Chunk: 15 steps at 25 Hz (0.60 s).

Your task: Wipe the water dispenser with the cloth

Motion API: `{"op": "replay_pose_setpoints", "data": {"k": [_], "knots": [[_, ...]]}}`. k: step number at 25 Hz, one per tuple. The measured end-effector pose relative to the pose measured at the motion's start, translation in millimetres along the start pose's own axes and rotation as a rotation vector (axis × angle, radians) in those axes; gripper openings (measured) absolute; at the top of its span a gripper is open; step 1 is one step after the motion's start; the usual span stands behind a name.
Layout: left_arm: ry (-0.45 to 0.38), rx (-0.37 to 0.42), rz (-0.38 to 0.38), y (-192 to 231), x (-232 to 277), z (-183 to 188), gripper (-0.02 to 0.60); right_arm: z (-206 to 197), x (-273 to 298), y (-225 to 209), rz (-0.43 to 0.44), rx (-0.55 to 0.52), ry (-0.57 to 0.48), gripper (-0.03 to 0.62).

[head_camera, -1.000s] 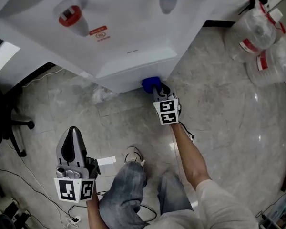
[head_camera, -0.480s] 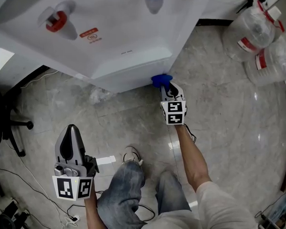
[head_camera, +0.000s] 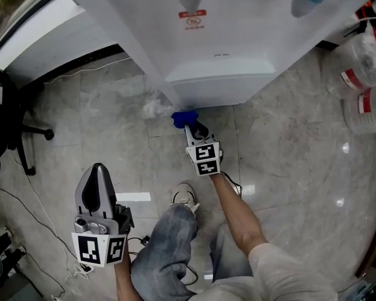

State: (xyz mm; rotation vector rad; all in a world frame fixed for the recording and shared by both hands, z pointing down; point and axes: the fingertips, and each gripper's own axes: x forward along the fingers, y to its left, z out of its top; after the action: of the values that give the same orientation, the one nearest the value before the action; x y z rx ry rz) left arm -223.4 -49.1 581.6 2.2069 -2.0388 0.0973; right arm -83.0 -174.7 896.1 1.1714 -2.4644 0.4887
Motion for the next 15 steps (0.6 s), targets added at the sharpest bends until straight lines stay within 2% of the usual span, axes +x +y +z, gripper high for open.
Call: {"op": "replay_pose_setpoints", "data": {"k": [3,7,10,15], "knots": [[0.002,-0.006,0.028,13.6,-10.0,-2.2,0.011,1.7,19.3,28.5,0.046,-0.017,0.003,0.08],[0.005,-0.01,0.047,24.8,-14.4,-5.0,0.011,6.9,34.7,32.6,0.052,-0.038,-0.001,0.08],[0.01,-0.015,0.033,24.3,-9.7,-8.1,0.011,6.1,42.7,18.4,0.032,-0.066,0.014,0.08],[0.01,-0.011,-0.018,6.5,12.0,-12.2,0.011,8.2,34.4,-31.7,-0.037,-0.097,0.025,0.08]]}}
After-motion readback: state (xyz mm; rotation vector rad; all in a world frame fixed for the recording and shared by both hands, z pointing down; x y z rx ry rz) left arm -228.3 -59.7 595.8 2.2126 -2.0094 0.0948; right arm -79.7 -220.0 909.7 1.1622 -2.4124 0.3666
